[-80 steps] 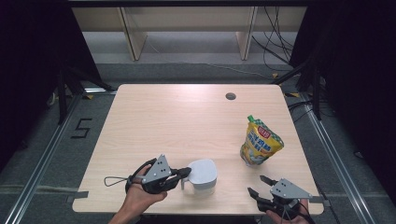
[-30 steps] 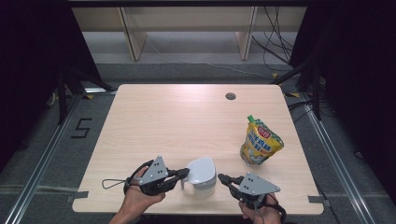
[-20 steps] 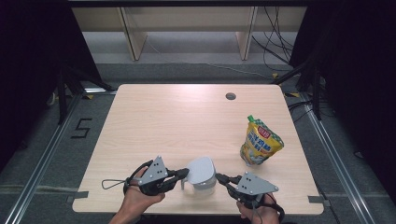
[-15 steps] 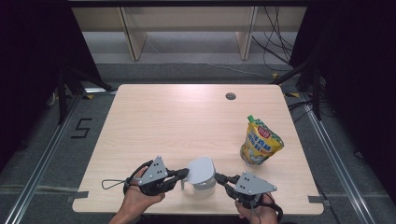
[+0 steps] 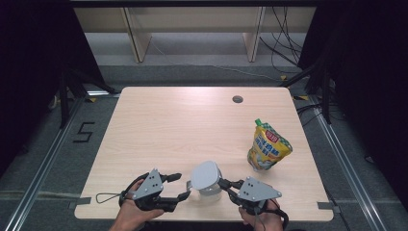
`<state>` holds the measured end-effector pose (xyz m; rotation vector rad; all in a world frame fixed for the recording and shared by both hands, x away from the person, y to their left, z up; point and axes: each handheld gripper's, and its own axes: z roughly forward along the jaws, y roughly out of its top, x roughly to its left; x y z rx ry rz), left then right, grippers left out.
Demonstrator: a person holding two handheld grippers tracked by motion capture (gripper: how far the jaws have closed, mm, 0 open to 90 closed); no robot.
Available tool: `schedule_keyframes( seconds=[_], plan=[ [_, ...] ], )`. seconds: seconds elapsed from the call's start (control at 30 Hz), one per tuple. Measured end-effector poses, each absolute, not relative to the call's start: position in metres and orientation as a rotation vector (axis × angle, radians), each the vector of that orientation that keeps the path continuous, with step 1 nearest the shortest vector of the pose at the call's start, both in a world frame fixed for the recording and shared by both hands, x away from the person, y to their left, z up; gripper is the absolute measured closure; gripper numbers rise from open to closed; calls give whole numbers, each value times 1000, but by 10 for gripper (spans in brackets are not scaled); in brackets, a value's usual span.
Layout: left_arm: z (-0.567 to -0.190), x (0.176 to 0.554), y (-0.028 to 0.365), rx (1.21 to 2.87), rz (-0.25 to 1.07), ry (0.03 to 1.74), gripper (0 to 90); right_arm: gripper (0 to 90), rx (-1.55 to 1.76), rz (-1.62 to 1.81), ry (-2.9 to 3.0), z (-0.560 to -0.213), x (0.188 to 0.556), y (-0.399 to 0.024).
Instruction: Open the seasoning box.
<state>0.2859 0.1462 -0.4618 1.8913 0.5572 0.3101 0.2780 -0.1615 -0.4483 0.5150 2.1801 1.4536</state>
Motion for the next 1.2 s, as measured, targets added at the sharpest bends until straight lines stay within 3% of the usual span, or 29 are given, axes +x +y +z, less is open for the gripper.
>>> schedule_keyframes(
  seconds=[0.27, 1.2],
  plan=[
    [-478, 281, 161, 1920, 297, 626, 287, 897, 486, 1441, 2165, -444, 276, -153],
    [-491, 283, 173, 1979, 308, 662, 250, 866, 405, 1443, 2202, -440, 269, -127]
  ],
)
